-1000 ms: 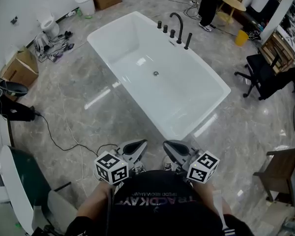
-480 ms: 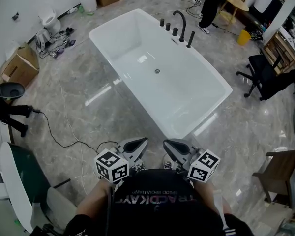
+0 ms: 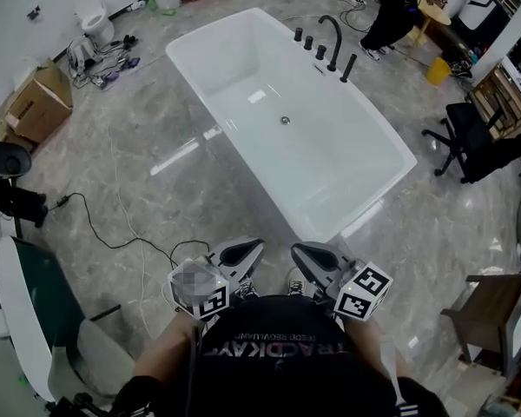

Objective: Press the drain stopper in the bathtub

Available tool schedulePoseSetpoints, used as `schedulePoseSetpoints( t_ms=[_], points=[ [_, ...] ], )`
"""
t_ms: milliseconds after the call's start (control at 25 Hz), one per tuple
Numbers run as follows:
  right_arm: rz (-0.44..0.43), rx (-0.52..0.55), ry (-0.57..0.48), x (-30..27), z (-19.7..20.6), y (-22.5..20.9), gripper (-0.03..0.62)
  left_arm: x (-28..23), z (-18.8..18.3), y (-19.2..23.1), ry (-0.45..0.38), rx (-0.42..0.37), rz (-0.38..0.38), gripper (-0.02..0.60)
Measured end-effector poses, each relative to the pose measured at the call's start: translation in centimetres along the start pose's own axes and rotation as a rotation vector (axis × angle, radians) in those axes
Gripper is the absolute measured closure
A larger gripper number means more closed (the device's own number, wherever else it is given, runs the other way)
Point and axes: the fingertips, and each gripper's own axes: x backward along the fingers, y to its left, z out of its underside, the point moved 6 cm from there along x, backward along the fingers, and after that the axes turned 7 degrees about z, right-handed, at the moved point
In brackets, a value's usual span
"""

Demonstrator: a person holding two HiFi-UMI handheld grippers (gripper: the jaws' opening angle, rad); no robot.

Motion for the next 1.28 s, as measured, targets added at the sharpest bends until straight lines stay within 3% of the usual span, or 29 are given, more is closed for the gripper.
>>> schedulePoseSetpoints(
  t_ms=[680,1280],
  points=[
    [-0.038,0.019,0.050,-7.2,1.2,3.8,0.583,7.2,0.1,4.5,-0.063,0.055,-0.053,0.575],
    [-0.167,0.013,0.139,-16.0,0.6,4.4,0.583,12.9,-0.9,10.0,-0.161,0.146,-0.206,0.575]
  ],
)
